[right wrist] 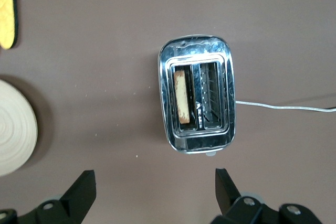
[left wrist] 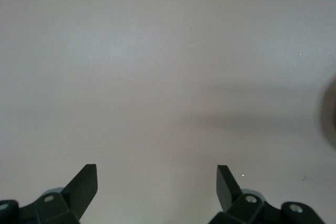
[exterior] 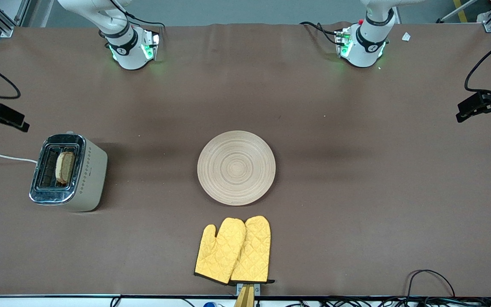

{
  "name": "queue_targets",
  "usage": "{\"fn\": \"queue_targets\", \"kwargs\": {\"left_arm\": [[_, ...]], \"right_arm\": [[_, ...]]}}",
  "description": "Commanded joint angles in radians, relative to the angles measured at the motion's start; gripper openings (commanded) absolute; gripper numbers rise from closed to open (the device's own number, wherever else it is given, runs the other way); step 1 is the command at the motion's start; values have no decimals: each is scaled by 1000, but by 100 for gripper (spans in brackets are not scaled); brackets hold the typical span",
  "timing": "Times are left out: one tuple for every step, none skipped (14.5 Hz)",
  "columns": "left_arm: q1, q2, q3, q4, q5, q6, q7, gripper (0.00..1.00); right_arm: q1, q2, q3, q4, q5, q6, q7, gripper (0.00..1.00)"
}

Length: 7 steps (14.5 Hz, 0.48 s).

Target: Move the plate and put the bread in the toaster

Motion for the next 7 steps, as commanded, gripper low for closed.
{"fn": "queue_targets", "kwargs": {"left_arm": [[-11,10,-3,33,-3,1,13,100],[-11,10,-4,33,-3,-1,13,100],[-10,10,-6,33,-3,-1,13,100],[-10,9,-12,33,-5,-1,13,100],[-8,9,-17,35,-5,-1,14,100],[-8,7,-18,35,-5,-1,13,100],[-5,6,-18,35,-5,-1,16,100]], "right_arm": [[-6,-46,11,-54,-3,-2,-32,100],[-3,-44,13,-51,-6,-2,-34,100],[0,-43,16,-49,-17,0,-37,100],[0,-43,16,-49,-17,0,-38,100],[-1,-43,16,-49,-17,-2,-42,100],[-14,-43,19,-49,-17,-3,-48,100],[-41,-43,34,-49,-15,-11,-57,100]]}}
